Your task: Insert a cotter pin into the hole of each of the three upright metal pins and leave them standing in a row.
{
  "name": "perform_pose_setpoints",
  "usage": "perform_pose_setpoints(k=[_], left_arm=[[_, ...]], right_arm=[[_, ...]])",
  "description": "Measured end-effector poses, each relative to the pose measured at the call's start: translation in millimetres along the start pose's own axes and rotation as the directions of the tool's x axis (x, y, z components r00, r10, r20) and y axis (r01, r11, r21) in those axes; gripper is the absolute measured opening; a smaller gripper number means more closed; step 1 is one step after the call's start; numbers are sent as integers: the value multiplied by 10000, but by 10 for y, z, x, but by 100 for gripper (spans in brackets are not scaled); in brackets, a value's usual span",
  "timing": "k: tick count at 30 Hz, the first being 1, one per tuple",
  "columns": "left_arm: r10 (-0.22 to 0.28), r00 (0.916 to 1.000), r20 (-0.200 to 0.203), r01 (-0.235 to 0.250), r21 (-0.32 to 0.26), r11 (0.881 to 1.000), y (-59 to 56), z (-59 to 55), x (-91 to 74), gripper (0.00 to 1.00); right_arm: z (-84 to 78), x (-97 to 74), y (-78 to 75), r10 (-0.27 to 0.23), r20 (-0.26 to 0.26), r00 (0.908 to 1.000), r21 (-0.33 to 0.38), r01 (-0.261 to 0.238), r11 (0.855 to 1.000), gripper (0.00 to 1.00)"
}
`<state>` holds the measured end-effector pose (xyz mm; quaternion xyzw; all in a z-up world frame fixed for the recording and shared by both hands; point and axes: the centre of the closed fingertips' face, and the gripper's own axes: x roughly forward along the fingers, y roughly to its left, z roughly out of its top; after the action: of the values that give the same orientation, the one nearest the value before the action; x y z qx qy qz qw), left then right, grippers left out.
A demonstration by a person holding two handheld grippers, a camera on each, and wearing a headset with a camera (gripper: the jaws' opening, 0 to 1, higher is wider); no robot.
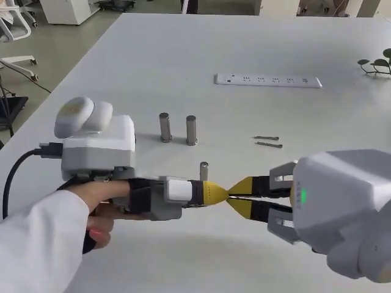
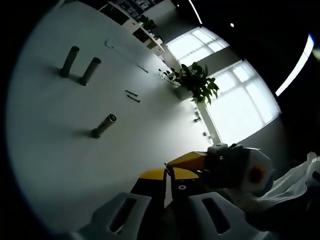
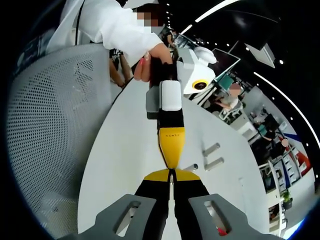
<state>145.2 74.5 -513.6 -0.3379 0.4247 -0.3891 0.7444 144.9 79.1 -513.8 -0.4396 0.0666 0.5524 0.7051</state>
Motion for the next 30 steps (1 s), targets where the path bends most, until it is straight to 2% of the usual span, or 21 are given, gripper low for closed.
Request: perform_pose_setpoints(k=[4, 7, 10, 15, 18, 23, 30], left_arm=[[-17, 10000, -75, 17, 62, 10000, -6, -11, -6, 1], [11, 10000, -77, -12, -127, 9999, -8, -14, -5, 1], [-10, 10000, 36, 12, -471, 9989, -13, 2, -8, 1], [-39, 9998, 195, 48, -469, 9989, -25, 28, -10, 0], [-24, 9998, 204, 28, -216, 9998, -37, 25, -10, 0], [-28, 9999, 126, 31, -244, 9997, -42, 16, -16, 0], [22, 10000, 3, -22, 106, 9999, -46, -1, -24, 0]], right_arm=[[5, -14, 9, -3, 39, 10000, -36, 3, 10000, 0], [3, -17, 7, -33, 32, 10000, -94, 33, 10000, 0], [7, -24, -6, -126, 47, 9999, -162, 127, 9998, 0], [5, -31, -41, -272, 54, 9996, -290, 273, 9992, 0], [8, -36, -37, -286, 89, 9996, -270, 288, 9992, 0], [10, -42, -31, -330, 162, 9993, -282, 335, 9990, 0], [15, -43, -16, -301, 256, 9992, -135, 304, 9994, 0]])
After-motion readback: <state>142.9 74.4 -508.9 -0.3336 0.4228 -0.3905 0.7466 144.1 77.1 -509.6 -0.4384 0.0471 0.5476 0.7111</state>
